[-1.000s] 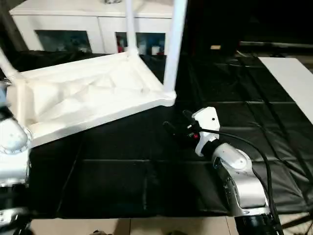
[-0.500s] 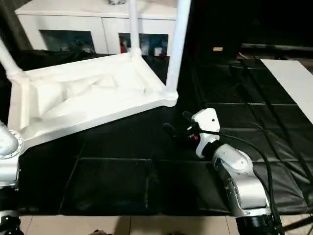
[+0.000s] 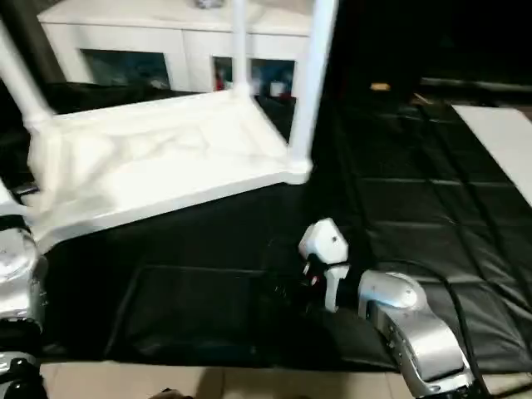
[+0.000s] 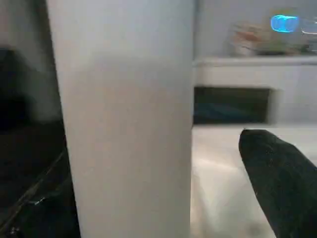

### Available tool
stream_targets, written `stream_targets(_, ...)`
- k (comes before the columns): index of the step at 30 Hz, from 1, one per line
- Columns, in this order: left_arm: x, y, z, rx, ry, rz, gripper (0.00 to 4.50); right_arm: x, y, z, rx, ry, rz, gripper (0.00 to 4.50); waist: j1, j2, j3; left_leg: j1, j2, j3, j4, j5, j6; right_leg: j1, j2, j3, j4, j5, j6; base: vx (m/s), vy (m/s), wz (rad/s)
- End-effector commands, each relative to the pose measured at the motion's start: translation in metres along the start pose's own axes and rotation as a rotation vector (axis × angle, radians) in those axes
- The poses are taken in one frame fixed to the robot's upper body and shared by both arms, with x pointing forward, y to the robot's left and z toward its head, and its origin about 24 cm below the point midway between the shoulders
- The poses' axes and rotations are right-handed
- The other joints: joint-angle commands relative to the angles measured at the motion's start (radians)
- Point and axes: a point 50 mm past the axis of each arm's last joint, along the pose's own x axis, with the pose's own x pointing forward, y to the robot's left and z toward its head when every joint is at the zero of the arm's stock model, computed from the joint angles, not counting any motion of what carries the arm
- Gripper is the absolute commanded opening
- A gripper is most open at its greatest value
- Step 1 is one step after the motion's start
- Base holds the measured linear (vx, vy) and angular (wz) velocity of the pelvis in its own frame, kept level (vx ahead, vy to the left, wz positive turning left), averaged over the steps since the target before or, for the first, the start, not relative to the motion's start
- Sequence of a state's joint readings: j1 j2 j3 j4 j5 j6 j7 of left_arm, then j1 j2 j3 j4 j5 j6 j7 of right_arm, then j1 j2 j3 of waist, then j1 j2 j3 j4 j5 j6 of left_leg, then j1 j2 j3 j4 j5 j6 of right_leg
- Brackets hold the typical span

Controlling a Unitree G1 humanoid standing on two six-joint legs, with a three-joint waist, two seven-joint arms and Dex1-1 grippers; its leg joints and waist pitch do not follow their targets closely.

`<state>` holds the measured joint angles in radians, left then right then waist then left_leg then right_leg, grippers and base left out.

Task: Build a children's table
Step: Rotate table base

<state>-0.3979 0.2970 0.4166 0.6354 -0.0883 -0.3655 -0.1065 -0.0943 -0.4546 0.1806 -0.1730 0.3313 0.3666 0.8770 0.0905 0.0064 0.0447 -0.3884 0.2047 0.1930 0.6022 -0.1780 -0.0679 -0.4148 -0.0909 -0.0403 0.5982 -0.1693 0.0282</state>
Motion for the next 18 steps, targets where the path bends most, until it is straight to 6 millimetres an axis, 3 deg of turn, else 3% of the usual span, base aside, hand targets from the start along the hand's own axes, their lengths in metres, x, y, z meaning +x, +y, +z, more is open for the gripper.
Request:
stream_targets(1, -0.017, -0.037, -0.022, -0.117, 0.153, -0.362, 4.49, 0.002, -0.010, 0.002, -0.030, -0.005, -0.066, 3.81, -0.005, 0.001, -0.053, 0.034, 0.022, -0.016, -0.087, -0.411, -0.013, 0.013, -0.040, 0.028, -0.088, -0.408, -0.134, 0.000, 0.000, 0.00)
stream_targets(2, -0.022, -0.043, -0.025, -0.125, 0.174, -0.446, 4.49, 0.002, -0.014, 0.000, -0.034, 0.008, -0.107, 3.81, -0.006, 0.000, -0.048, 0.034, 0.022, -0.016, -0.090, -0.438, -0.022, 0.006, -0.037, 0.028, -0.093, -0.447, -0.133, 0.000, 0.000, 0.00)
stream_targets(3, -0.022, -0.043, -0.025, -0.125, 0.174, -0.446, 4.49, 0.002, -0.014, 0.000, -0.034, 0.008, -0.107, 3.81, -0.004, 0.001, -0.049, 0.041, 0.022, -0.015, -0.088, -0.454, -0.028, 0.002, -0.037, 0.029, -0.095, -0.461, -0.128, 0.000, 0.000, 0.00)
stream_targets(4, -0.034, -0.054, -0.030, -0.126, 0.228, -0.626, 4.49, 0.000, -0.024, -0.003, -0.049, 0.047, -0.197, 3.81, -0.001, 0.006, -0.045, 0.054, 0.023, -0.013, -0.086, -0.495, -0.036, -0.008, -0.034, 0.030, -0.104, -0.484, -0.119, 0.000, 0.000, 0.00)
stream_targets(5, -0.034, -0.054, -0.030, -0.126, 0.228, -0.626, 4.49, 0.000, -0.024, -0.003, -0.049, 0.047, -0.197, 3.81, -0.002, 0.006, -0.042, 0.050, 0.023, -0.017, -0.093, -0.511, -0.045, -0.004, -0.036, 0.030, -0.106, -0.511, -0.110, 0.000, 0.000, 0.00)
stream_targets(7, -0.059, -0.069, -0.035, -0.143, 0.321, -0.923, 4.49, -0.005, -0.042, -0.006, -0.051, 0.078, -0.347, 3.81, -0.006, 0.006, -0.043, 0.044, 0.022, -0.021, -0.100, -0.526, -0.053, 0.003, -0.036, 0.027, -0.107, -0.523, -0.094, 0.000, 0.000, 0.00)
stream_targets(8, -0.062, -0.072, -0.035, -0.148, 0.330, -0.962, 4.49, -0.006, -0.044, -0.005, -0.049, 0.075, -0.362, 3.81, -0.006, 0.009, -0.043, 0.045, 0.025, -0.025, -0.105, -0.529, -0.059, 0.006, -0.043, 0.028, -0.106, -0.527, -0.096, 0.000, 0.000, 0.00)
stream_targets(9, -0.063, -0.073, -0.035, -0.152, 0.335, -0.980, 4.49, -0.006, -0.045, -0.005, -0.048, 0.073, -0.368, 3.81, -0.009, 0.009, -0.039, 0.045, 0.025, -0.023, -0.107, -0.545, -0.058, 0.004, -0.039, 0.026, -0.110, -0.538, -0.095, 0.000, 0.000, 0.00)
stream_targets(10, -0.072, -0.078, -0.033, -0.178, 0.365, -1.085, 4.49, -0.008, -0.049, -0.002, -0.040, 0.059, -0.403, 3.81, -0.013, 0.007, -0.038, 0.054, 0.022, -0.022, -0.104, -0.575, -0.062, 0.000, -0.037, 0.024, -0.114, -0.560, -0.088, 0.000, 0.000, 0.00)
stream_targets(13, -0.082, -0.096, -0.017, -0.201, 0.373, -1.300, 4.49, -0.012, -0.058, -0.004, -0.042, 0.079, -0.480, 3.81, -0.022, 0.009, -0.040, 0.042, 0.024, -0.028, -0.113, -0.551, -0.059, 0.016, -0.042, 0.023, -0.108, -0.548, -0.091, 0.000, 0.000, 0.00)
stream_targets(15, -0.085, -0.106, -0.009, -0.214, 0.364, -1.372, 4.49, -0.013, -0.061, -0.004, -0.037, 0.082, -0.503, 3.81, -0.024, 0.004, -0.040, 0.041, 0.023, -0.025, -0.111, -0.532, -0.057, 0.016, -0.041, 0.025, -0.109, -0.543, -0.091, 0.000, 0.000, 0.00)
stream_targets(16, -0.086, -0.126, 0.004, -0.223, 0.332, -1.479, 4.49, -0.012, -0.063, -0.006, -0.035, 0.094, -0.520, 3.81, -0.027, 0.005, -0.041, 0.039, 0.022, -0.023, -0.110, -0.518, -0.056, 0.017, -0.042, 0.026, -0.108, -0.535, -0.098, 0.000, 0.000, 0.00)
stream_targets(18, -0.088, -0.138, 0.012, -0.231, 0.318, -1.544, 4.49, -0.013, -0.064, -0.007, -0.032, 0.104, -0.529, 3.81, -0.033, 0.002, -0.042, 0.038, 0.021, -0.021, -0.107, -0.494, -0.051, 0.019, -0.041, 0.026, -0.110, -0.525, -0.101, 0.000, 0.000, 0.00)
